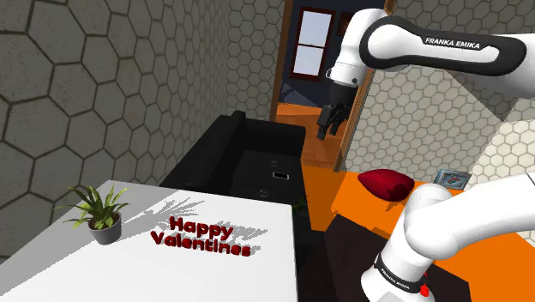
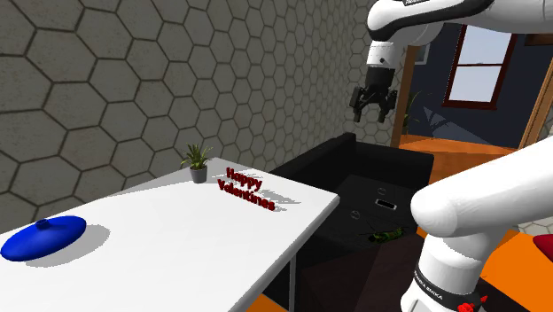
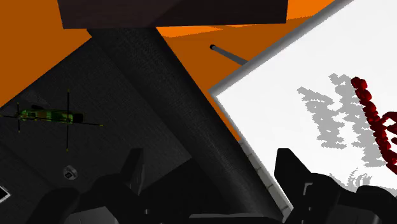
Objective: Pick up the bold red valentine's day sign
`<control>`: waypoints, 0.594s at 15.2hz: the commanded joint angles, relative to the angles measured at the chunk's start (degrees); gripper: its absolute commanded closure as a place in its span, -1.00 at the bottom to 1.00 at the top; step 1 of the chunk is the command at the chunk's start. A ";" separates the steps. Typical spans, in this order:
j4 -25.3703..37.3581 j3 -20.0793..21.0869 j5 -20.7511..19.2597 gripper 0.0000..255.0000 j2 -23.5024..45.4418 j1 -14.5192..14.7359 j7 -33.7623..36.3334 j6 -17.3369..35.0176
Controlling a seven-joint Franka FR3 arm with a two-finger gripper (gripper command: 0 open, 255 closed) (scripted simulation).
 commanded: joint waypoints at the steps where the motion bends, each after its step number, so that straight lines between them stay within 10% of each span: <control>1: 0.00 0.00 0.00 -1.00 0.00 0.00 0.00 0.00; 9: 0.91 6.61 2.99 -1.00 9.21 5.28 1.06 8.83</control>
